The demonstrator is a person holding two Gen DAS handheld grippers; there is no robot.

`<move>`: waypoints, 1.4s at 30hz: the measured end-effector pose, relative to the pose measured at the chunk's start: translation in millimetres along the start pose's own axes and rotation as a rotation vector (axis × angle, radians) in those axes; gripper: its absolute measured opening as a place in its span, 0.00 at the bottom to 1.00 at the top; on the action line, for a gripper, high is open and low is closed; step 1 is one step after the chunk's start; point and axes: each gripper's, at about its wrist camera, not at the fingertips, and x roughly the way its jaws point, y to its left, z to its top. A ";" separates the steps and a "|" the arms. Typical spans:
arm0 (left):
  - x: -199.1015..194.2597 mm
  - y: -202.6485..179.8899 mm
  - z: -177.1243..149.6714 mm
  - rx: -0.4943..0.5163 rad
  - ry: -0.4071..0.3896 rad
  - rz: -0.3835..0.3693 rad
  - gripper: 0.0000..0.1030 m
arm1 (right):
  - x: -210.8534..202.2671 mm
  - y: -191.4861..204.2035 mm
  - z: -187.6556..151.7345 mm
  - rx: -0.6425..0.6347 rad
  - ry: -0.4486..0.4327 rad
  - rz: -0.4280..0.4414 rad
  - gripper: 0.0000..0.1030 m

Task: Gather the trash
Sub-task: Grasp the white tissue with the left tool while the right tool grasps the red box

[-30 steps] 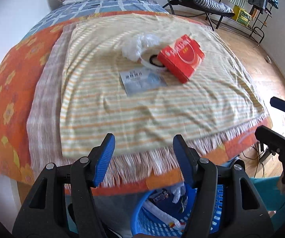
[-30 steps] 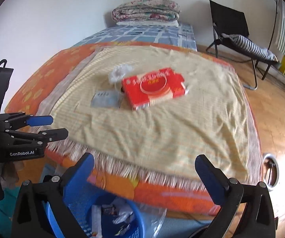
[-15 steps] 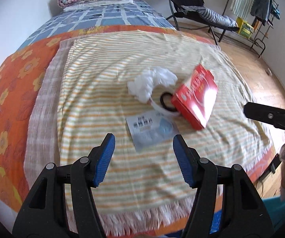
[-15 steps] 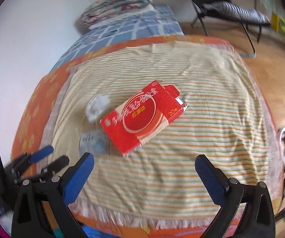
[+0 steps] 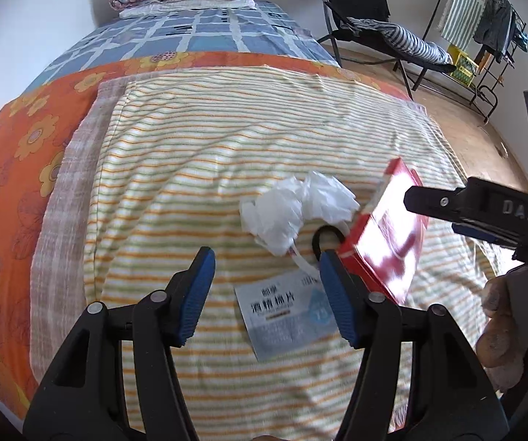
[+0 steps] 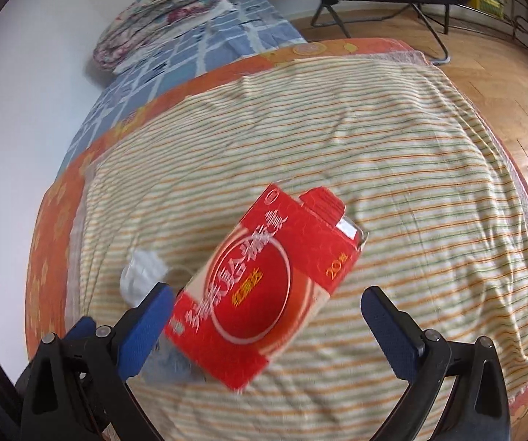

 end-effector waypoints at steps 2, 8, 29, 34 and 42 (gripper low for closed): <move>3.6 0.3 3.1 0.001 0.001 0.001 0.55 | 5.6 -0.8 2.9 0.018 -0.001 -0.021 1.00; 15.7 -1.5 12.8 0.009 -0.007 0.020 0.55 | 18.6 -2.5 10.4 0.065 -0.002 -0.072 1.00; 45.1 -14.8 20.0 0.078 0.034 -0.006 0.27 | 47.6 2.6 18.3 -0.026 0.037 -0.103 0.99; 43.5 -14.8 20.4 0.076 0.022 -0.021 0.19 | 42.4 -7.0 16.3 -0.056 0.033 -0.092 0.95; 33.5 -7.3 18.9 0.060 -0.011 -0.007 0.14 | 29.0 -10.5 9.3 -0.122 0.023 -0.069 0.87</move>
